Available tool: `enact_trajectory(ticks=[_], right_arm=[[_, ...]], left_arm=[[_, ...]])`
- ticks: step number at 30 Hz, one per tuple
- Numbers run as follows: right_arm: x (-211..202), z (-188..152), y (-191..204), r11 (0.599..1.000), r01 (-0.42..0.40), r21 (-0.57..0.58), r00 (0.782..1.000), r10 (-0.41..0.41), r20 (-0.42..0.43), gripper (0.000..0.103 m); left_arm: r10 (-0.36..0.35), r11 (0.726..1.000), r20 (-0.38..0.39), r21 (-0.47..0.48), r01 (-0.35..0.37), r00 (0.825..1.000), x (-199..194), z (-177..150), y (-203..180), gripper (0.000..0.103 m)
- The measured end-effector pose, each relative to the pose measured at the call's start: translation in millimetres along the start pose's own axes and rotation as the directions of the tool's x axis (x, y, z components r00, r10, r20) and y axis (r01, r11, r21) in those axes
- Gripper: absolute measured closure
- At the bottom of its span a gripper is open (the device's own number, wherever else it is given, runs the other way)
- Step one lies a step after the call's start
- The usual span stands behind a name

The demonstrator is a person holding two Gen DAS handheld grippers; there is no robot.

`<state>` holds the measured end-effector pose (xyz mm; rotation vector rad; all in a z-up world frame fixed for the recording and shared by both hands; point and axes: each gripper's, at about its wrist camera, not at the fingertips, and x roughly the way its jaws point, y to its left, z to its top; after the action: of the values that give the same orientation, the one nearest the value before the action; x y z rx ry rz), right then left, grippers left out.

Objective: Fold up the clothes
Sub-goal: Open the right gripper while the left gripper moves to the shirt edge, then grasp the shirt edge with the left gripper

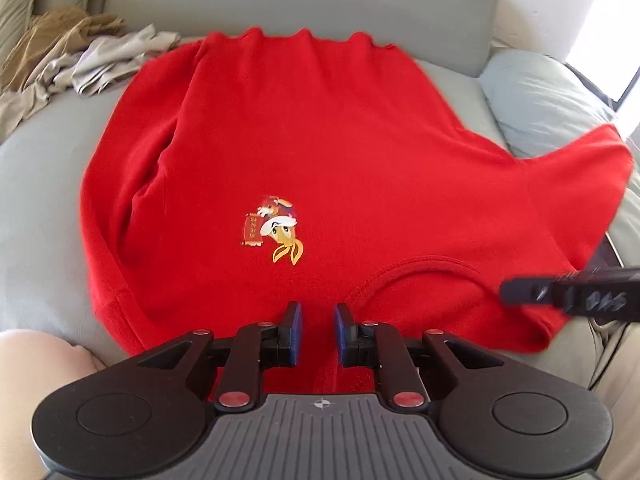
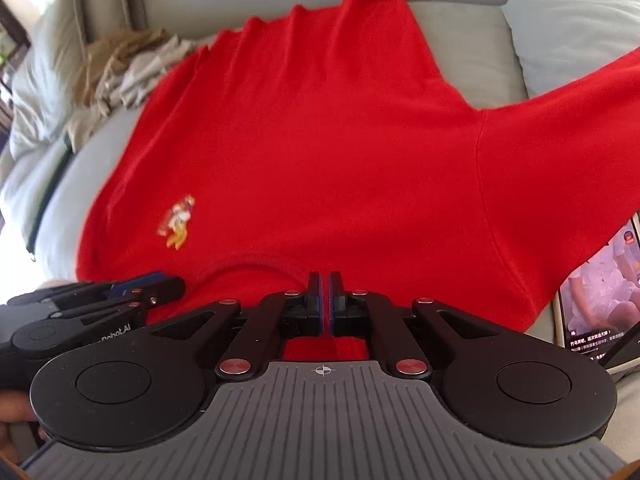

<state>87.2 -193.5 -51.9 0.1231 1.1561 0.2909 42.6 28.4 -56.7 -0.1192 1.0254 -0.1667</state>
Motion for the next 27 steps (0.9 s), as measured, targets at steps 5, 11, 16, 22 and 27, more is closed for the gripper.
enact_trajectory(ticks=[5, 11, 16, 22, 27], right_arm=[[-11.3, -4.0, 7.7, 0.999, 0.043, -0.012, 0.998, -0.044, -0.053, 0.084], [-60.1, 26.0, 21.8, 0.986, -0.134, 0.100, 0.988, 0.125, 0.089, 0.062], [-107.8, 64.9, 51.4, 0.988, -0.151, 0.044, 0.955, 0.135, 0.265, 0.060], [-151.2, 119.0, 72.5, 0.980, -0.197, -0.021, 0.850, 0.181, 0.494, 0.033], [-118.4, 168.3, 90.4, 0.987, -0.132, -0.096, 0.861, 0.162, 0.482, 0.034]], left_arm=[[-0.165, 0.968, 0.054, -0.184, 0.173, 0.985, -38.7, 3.8, 53.2, 0.069], [-0.109, 0.858, 0.284, -0.457, 0.234, 0.953, -102.4, 22.3, 166.1, 0.060], [-0.083, 0.730, 0.375, -0.608, 0.312, 0.923, -118.4, 33.4, 239.2, 0.057], [-0.133, 0.673, 0.423, -0.626, 0.395, 0.896, -72.3, 77.5, 270.5, 0.056], [-0.217, 0.639, 0.376, -0.643, 0.422, 0.901, 6.0, 133.2, 291.6, 0.058]])
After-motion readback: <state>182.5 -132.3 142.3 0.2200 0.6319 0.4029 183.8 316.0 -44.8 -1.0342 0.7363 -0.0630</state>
